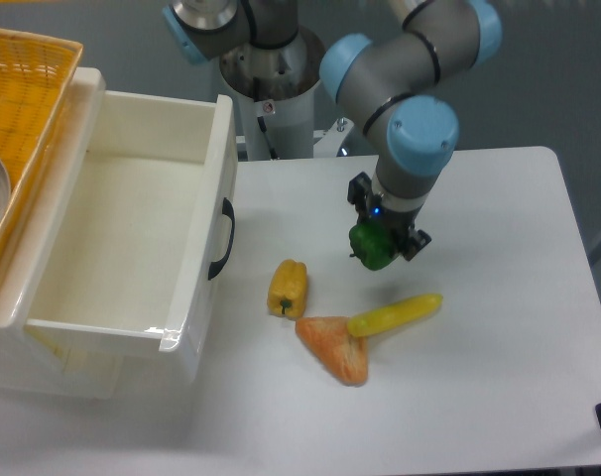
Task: Pick up the green chilies
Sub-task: 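Lift the gripped green bell pepper up off the table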
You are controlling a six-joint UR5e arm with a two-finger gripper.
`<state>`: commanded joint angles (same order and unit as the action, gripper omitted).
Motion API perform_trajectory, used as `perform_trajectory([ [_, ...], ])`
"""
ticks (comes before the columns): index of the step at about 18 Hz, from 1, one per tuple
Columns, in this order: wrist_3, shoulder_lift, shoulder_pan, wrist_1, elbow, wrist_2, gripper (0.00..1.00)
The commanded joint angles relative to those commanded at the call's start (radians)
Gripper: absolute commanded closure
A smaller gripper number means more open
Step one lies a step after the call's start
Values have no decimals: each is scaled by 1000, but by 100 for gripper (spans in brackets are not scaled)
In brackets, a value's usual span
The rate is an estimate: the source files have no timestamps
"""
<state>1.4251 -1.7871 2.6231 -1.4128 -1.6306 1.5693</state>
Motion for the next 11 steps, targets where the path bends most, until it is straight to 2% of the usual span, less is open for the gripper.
perform_trajectory([
  [5, -2, 40, 5, -67, 0, -2, 54],
  [11, 8, 60, 26, -86, -9, -3, 54],
])
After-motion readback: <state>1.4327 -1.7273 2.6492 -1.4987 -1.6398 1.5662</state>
